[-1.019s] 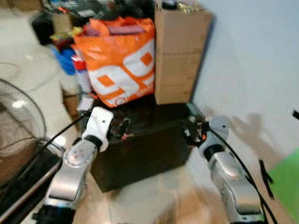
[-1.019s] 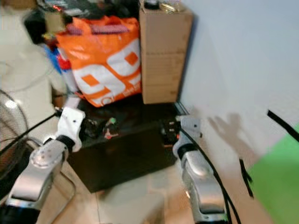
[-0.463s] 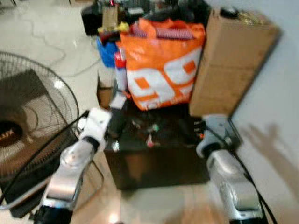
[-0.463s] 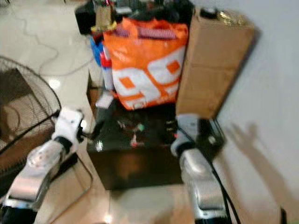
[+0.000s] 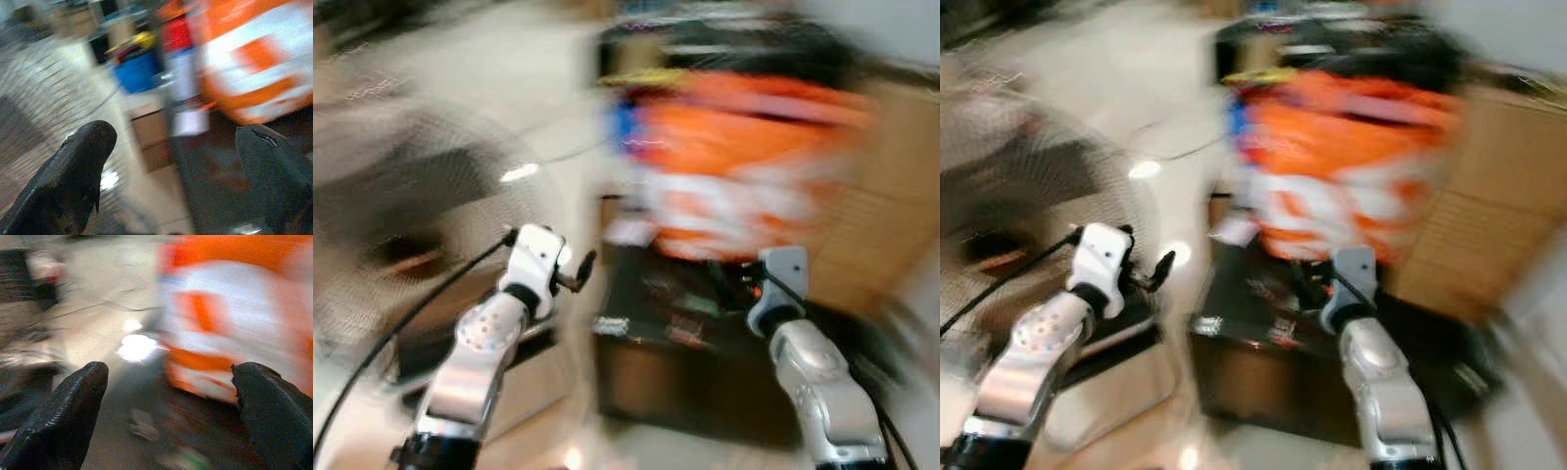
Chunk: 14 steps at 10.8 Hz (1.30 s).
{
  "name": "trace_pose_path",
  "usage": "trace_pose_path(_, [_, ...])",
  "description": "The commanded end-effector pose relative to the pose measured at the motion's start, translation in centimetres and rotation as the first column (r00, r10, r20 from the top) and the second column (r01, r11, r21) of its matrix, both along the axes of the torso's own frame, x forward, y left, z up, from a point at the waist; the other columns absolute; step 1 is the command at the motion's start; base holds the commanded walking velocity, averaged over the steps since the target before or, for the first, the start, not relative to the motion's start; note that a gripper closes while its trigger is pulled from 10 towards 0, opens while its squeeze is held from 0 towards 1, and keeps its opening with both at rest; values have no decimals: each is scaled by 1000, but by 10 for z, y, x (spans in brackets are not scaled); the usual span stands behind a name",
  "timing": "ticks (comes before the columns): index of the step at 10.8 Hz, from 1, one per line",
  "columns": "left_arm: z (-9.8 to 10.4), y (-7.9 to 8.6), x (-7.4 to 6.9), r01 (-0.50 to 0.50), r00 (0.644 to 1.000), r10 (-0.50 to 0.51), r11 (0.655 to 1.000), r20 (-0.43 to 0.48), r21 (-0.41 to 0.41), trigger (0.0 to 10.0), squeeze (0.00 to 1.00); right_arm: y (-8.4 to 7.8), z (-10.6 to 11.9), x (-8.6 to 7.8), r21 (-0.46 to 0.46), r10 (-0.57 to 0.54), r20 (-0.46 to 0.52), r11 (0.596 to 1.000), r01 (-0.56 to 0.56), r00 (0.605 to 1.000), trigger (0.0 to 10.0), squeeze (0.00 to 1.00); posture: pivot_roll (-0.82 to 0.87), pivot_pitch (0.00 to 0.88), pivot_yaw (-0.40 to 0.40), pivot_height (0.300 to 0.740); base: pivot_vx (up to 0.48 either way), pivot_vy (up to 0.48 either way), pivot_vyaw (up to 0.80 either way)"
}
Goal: Hang keys on a hook
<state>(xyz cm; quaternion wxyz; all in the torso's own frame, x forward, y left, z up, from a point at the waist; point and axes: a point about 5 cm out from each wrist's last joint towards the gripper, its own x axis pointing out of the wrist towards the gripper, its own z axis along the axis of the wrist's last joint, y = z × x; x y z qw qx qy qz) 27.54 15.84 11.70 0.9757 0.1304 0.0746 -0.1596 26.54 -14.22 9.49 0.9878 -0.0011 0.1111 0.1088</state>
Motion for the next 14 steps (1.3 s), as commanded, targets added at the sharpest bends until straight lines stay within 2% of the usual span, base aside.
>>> trace_pose_path(1, [2,-4,2,12,1000,-12,1000,3,2,10000,0,-6,2,0,-25,3,8,1000,-3,1000,10000,1000,-28,0,-15,740,334,0,706])
trace_pose_path(3, [3,-7,2,44,999,-44,999,6,11,10000,0,-16,4,4,-55,0,3,998,0,1000,10000,1000,-37,0,-13,740,161,0,0])
trace_pose_path(5, [1,-11,2,112,994,-112,994,-11,17,10000,0,-23,4,12,-159,79,-56,984,-87,995,10000,996,-47,0,-17,740,0,0,0])
trace_pose_path(6, [-1,-12,0,143,989,-142,989,-27,26,10000,0,-24,-2,13,-181,125,-113,973,-144,986,10000,0,-51,0,-21,740,0,0,0])
trace_pose_path(7, [-3,-13,-1,159,987,-158,987,-38,29,10000,0,-25,-5,13,-198,143,-139,965,-169,980,10000,0,-56,0,-22,740,0,0,0])
trace_pose_path(9, [-15,-14,-15,249,963,-243,967,-113,46,10000,0,-33,-11,17,-304,183,-223,920,-247,957,10000,0,-72,0,-41,740,0,0,0])
trace_pose_path(10, [-19,-15,-23,311,941,-301,950,-155,42,10000,0,-30,-22,14,-343,278,-325,856,-387,904,10000,0,-72,0,-54,740,0,0,0])
trace_pose_path(12, [-24,-18,-36,383,903,-372,923,-213,13,10000,0,-24,-39,4,-318,363,-457,786,-531,812,10000,0,-98,0,-45,740,0,0,0])
trace_pose_path(14, [-32,-23,-50,472,843,-453,882,-289,-6,10000,0,-22,-59,-2,-323,381,-564,714,-621,733,10000,0,-123,0,-40,740,0,0,0])
